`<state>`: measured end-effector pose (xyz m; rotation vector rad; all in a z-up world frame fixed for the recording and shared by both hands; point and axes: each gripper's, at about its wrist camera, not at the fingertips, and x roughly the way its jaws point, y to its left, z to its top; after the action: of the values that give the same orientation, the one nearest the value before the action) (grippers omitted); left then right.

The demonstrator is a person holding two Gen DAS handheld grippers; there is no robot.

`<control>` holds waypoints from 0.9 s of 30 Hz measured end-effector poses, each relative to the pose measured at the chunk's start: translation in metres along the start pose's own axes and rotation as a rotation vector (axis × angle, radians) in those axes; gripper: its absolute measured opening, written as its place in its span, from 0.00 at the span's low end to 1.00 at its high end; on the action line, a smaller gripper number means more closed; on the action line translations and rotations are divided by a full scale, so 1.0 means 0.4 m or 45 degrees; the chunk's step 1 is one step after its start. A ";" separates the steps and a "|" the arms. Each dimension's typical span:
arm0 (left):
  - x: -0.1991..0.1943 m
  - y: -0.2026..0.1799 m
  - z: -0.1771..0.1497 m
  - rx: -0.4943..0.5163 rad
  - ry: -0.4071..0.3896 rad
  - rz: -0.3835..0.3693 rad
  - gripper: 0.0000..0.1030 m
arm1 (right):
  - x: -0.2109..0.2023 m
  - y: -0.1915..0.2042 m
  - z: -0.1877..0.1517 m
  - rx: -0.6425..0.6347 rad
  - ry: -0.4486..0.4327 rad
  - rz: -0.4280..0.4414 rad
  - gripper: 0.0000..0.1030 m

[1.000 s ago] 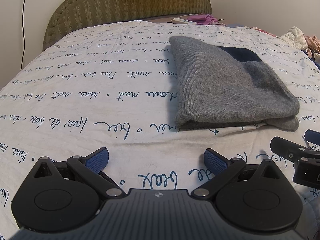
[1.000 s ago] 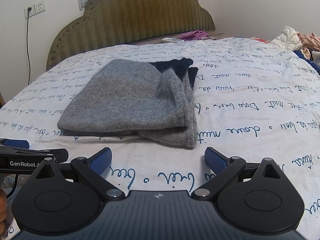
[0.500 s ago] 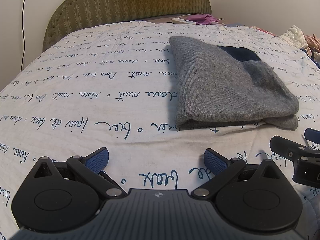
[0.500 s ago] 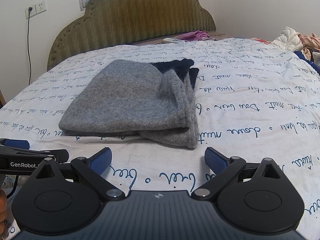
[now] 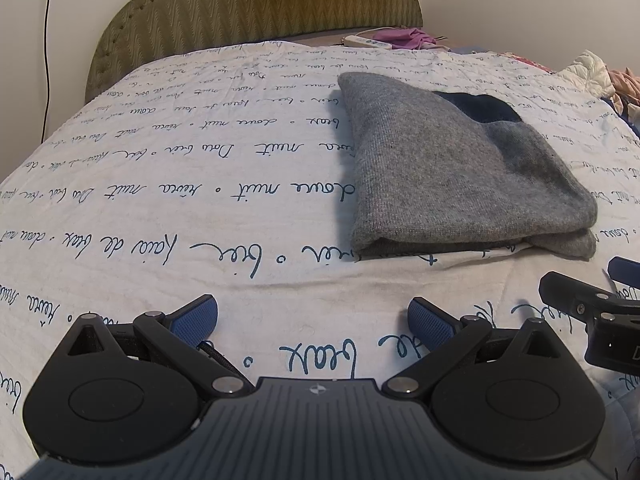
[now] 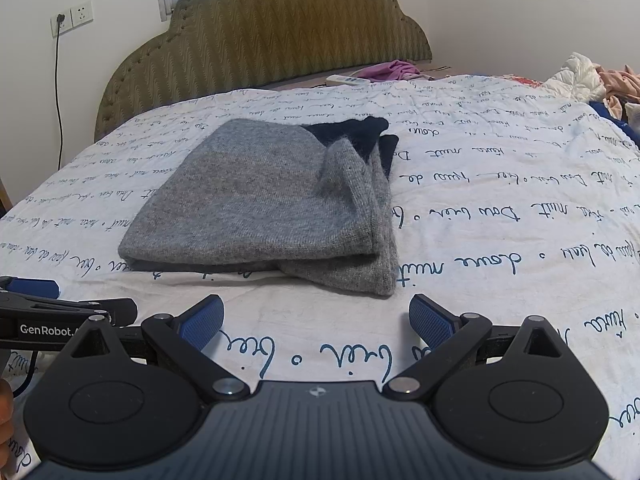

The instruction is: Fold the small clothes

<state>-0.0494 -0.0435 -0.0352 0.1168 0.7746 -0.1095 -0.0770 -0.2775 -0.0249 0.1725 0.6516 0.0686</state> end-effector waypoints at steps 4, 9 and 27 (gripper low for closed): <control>0.000 0.000 0.000 0.000 -0.001 0.000 1.00 | 0.000 0.000 -0.001 -0.001 0.000 0.002 0.97; 0.000 0.000 0.000 0.000 -0.001 0.000 1.00 | -0.001 0.002 -0.001 0.000 0.001 0.001 0.97; -0.008 0.002 0.004 0.022 -0.021 0.019 0.99 | -0.001 0.000 -0.001 -0.001 0.002 0.002 0.97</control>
<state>-0.0507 -0.0429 -0.0317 0.1379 0.7560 -0.1031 -0.0775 -0.2773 -0.0249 0.1726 0.6532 0.0707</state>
